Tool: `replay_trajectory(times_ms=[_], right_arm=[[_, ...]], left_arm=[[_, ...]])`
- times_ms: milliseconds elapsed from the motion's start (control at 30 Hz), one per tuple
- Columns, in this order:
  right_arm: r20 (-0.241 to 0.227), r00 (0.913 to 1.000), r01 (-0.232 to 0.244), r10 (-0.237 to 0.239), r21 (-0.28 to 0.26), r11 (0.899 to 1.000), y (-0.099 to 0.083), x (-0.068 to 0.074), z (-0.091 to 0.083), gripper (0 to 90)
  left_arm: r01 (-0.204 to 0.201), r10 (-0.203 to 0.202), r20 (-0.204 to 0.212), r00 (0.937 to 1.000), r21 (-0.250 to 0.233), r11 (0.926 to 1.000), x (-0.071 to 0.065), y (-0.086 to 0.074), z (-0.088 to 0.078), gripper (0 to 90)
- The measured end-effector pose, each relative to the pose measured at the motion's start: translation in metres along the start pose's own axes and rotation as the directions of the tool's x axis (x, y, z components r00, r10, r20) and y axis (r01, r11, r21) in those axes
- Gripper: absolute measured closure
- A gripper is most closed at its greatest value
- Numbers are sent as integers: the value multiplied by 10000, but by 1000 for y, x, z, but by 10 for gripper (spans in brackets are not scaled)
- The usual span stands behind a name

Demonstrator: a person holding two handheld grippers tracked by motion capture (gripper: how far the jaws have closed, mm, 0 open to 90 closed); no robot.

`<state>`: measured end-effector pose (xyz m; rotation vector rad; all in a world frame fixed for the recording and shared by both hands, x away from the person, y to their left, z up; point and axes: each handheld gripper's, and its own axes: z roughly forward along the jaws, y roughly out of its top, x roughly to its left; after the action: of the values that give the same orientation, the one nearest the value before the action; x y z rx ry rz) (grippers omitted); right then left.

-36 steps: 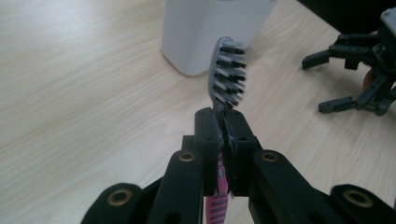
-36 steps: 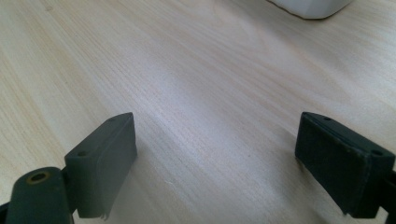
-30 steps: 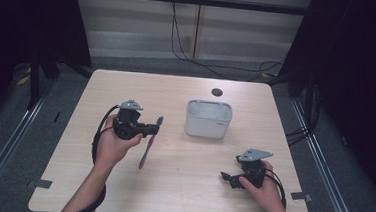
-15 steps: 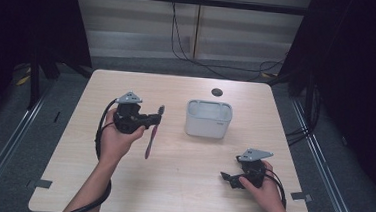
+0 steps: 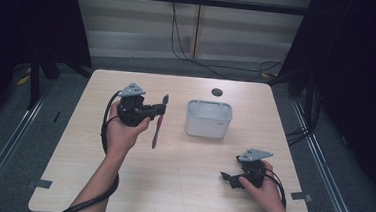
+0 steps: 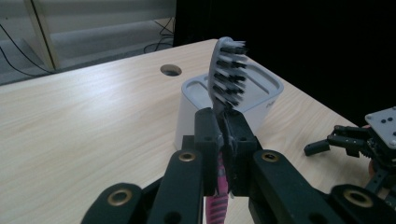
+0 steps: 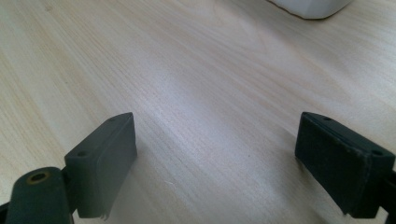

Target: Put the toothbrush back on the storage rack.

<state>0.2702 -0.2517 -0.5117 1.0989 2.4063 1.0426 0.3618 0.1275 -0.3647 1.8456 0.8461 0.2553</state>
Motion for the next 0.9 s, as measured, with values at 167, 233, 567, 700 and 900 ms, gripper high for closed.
replay_trajectory(times_ms=[167, 233, 567, 700, 900], right_arm=[[2, 10000, 0, 0, -1, 10000, 0, 0, 0, 122], [2, 10000, 1, -1, 0, 10000, 0, 0, 0, 122], [2, 10000, 2, -2, 0, 10000, 0, 0, 0, 122], [-2, 10000, 0, 0, 1, 10000, 0, 0, 0, 122], [1, 10000, 0, 0, 0, 10000, 0, 0, 0, 123]], left_arm=[[-109, 107, -55, 9999, -264, 9996, -4, 7, 1, 856], [-158, 156, -57, 9999, -418, 9990, -5, 9, 1, 856], [-196, 189, -84, 9998, -948, 9953, -9, 21, 6, 856], [-105, 95, -92, 9999, -1154, 9933, -9, 25, 6, 856], [20, -42, -137, 9999, -1563, 9877, -7, 31, 5, 856]])
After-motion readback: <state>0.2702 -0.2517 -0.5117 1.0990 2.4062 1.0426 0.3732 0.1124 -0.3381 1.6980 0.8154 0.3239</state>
